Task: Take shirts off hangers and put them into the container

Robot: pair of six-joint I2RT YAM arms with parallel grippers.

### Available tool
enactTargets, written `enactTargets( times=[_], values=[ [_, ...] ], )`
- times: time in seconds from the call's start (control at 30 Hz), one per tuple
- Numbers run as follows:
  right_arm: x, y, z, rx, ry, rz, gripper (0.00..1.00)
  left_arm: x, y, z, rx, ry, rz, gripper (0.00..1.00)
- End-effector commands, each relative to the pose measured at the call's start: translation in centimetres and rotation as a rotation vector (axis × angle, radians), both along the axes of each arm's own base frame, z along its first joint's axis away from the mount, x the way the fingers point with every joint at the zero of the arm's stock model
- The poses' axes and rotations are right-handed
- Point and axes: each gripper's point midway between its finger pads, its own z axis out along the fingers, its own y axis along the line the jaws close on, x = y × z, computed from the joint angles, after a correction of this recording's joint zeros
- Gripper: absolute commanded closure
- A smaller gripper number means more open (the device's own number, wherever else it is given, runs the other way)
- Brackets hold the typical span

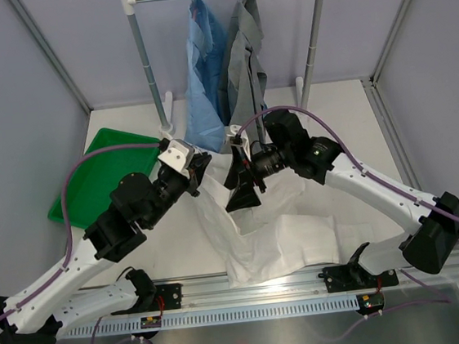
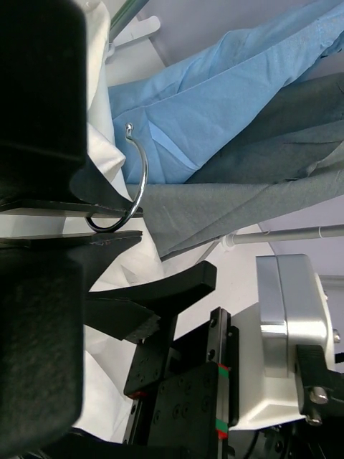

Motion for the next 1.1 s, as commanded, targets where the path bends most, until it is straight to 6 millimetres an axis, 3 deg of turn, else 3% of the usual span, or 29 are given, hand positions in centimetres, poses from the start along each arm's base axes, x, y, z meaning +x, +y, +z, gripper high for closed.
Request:
enactTargets(
  times=[0.0,0.13,0.17,0.27,0.37,0.47,0.8,1.07],
  values=[
    [-0.8,0.6,2.3,0.071,-0.062,0.075,0.21,0.2,0.5,3.5,-0.123,-0.071,0.023,1.0],
    [-0.8,0.4,2.4,0.064,-0.075,0.057,0.48,0.6,0.9,3.4,-0.12,-0.069,0.052,1.0],
    [-0.7,0.2,2.2,0.056,-0.08,0.049,0.6,0.8,1.0,3.1,-0.115,-0.065,0.063,1.0],
    [-0.7,-0.3,2.3,0.036,-0.095,0.02,0.82,1.3,1.6,2.7,-0.109,-0.057,0.103,1.0],
    [-0.7,-1.0,2.6,0.024,-0.114,-0.015,0.95,1.8,2.2,2.4,-0.104,-0.049,0.147,1.0],
    [-0.6,-1.6,2.9,0.012,-0.137,-0.061,1.0,2.5,2.9,1.9,-0.083,-0.033,0.207,1.0],
    [-0.9,-4.2,4.2,-0.041,-0.17,-0.178,1.0,4.8,5.6,0.6,-0.018,0.033,0.443,1.0],
    [-1.5,-6.0,3.6,-0.109,-0.183,-0.234,1.0,6.6,6.8,1.5,-0.018,0.079,0.63,1.0]
  ],
)
